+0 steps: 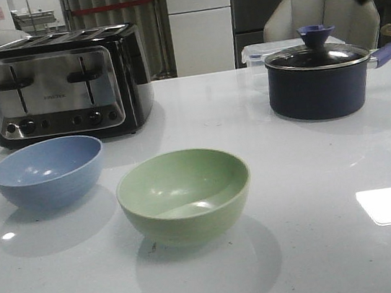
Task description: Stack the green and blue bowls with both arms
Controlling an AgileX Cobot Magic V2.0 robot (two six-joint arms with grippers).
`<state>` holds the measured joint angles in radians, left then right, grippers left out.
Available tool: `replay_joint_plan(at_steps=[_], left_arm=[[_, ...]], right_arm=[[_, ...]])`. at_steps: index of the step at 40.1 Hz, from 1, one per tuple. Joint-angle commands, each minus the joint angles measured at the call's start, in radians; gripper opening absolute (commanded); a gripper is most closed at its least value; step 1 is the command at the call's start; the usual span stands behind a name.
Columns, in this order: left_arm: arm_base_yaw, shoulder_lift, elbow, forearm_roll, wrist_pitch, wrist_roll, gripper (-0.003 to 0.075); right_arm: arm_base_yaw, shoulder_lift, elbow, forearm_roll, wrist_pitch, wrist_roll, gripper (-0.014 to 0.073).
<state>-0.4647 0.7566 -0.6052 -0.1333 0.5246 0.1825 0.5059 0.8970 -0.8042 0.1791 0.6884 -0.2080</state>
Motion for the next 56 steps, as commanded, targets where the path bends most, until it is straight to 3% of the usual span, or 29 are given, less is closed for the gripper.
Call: replay_joint_plan(at_steps=[1, 13, 27, 34, 51, 56], left_arm=[[-0.01, 0.007, -0.028, -0.012, -0.064, 0.0, 0.0616], [0.024, 0.118, -0.147, 0.013, 0.06, -0.019, 0.0616], [0.279, 0.448, -0.42, -0.039, 0.25, -0.032, 0.0616], [0.347, 0.64, -0.53, -0.081, 0.243, -0.032, 0.0616], [0.352, 1.02, -0.74, -0.085, 0.182, -0.032, 0.0613], [0.352, 1.078, -0.756, -0.085, 0.145, -0.032, 0.0532]], right_arm=[[-0.002, -0.117, 0.046, -0.004, -0.043, -0.009, 0.0442], [-0.002, -0.33, 0.16, -0.004, 0.051, -0.009, 0.0442], [-0.002, -0.344, 0.16, -0.003, 0.065, -0.009, 0.0442], [-0.002, -0.344, 0.16, -0.003, 0.065, -0.009, 0.0442], [-0.002, -0.344, 0.16, -0.003, 0.065, -0.009, 0.0442], [-0.002, -0.344, 0.16, -0.003, 0.065, -0.009, 0.0442]])
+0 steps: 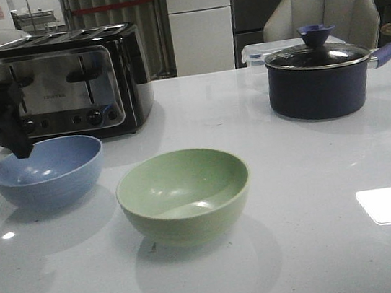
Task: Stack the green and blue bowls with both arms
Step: 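Grasp the light blue bowl's rim with the left gripper and lift, then carry the blue bowl over the green bowl and lower it in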
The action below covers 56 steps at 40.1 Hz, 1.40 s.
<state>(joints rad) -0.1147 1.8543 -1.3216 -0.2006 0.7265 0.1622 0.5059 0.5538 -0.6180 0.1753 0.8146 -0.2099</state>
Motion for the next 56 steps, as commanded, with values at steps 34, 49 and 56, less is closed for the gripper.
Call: replay_joint_plan(at_steps=[34, 49, 56], left_arm=[[-0.059, -0.133, -0.187, -0.044, 0.076, 0.047, 0.0097], [-0.325, -0.198, -0.204, -0.044, 0.186, 0.099, 0.0097], [-0.404, -0.143, -0.204, -0.081, 0.173, 0.099, 0.0097]], right_arm=[[-0.002, -0.001, -0.027, 0.001, -0.061, -0.007, 0.0442], [-0.002, -0.001, -0.027, 0.001, -0.061, -0.007, 0.0442], [-0.002, -0.001, -0.027, 0.001, -0.061, -0.007, 0.0442]])
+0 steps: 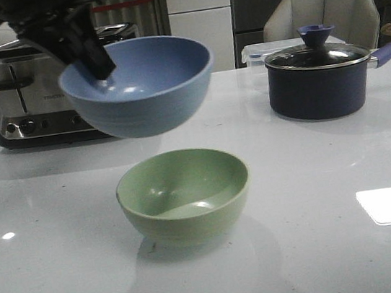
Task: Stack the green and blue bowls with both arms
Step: 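Carry the blue bowl over the green bowl and lower it in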
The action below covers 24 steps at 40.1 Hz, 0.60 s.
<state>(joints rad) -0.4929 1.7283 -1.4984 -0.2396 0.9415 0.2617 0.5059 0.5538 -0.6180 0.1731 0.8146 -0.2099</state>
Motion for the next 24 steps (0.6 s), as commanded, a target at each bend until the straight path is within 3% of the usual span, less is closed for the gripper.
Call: replay_joint_plan(at_steps=[1, 18, 24], left_arm=[[-0.032, -0.006, -0.027, -0.045, -0.045, 0.0, 0.0097], [-0.047, 0.146, -0.027, -0.04, -0.072, -0.002, 0.0109], [-0.047, 0.153, -0.027, -0.04, -0.082, -0.002, 0.0267]], right_arm=[[-0.002, -0.001, -0.027, 0.003, -0.06, -0.007, 0.0442], [-0.002, -0.001, -0.027, 0.003, -0.058, -0.007, 0.0442], [-0.002, -0.001, -0.027, 0.003, -0.058, -0.007, 0.0442]])
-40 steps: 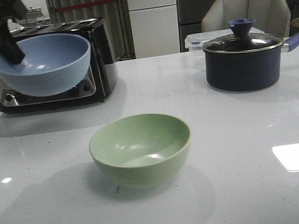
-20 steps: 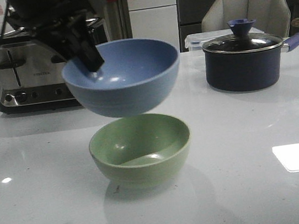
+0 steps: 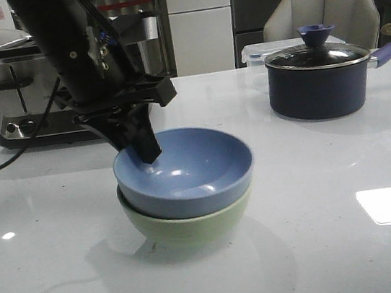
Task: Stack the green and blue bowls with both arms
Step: 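Open the left gripper and lift it away from the bowls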
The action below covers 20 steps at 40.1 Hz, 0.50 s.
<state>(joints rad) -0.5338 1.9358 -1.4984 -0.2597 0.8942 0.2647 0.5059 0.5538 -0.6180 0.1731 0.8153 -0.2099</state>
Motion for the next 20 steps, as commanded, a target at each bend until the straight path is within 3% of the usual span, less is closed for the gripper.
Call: replay_joint_plan(at_steps=[1, 3, 6, 20], left_arm=[[-0.006, -0.055, -0.027, -0.02, -0.035, -0.005, 0.0301], [-0.006, -0.055, -0.029, -0.02, -0.035, -0.005, 0.0385], [-0.004, -0.063, -0.033, -0.016, -0.031, -0.005, 0.0441], [-0.035, -0.355, 0.018, 0.003, -0.042, -0.001, 0.0443]], right_arm=[[-0.002, -0.001, -0.027, 0.003, -0.059, -0.007, 0.0442], [-0.002, -0.001, -0.027, 0.003, -0.059, -0.007, 0.0442], [-0.002, -0.001, -0.027, 0.003, -0.059, -0.007, 0.0442], [-0.002, -0.001, -0.027, 0.003, -0.042, -0.007, 0.0442]])
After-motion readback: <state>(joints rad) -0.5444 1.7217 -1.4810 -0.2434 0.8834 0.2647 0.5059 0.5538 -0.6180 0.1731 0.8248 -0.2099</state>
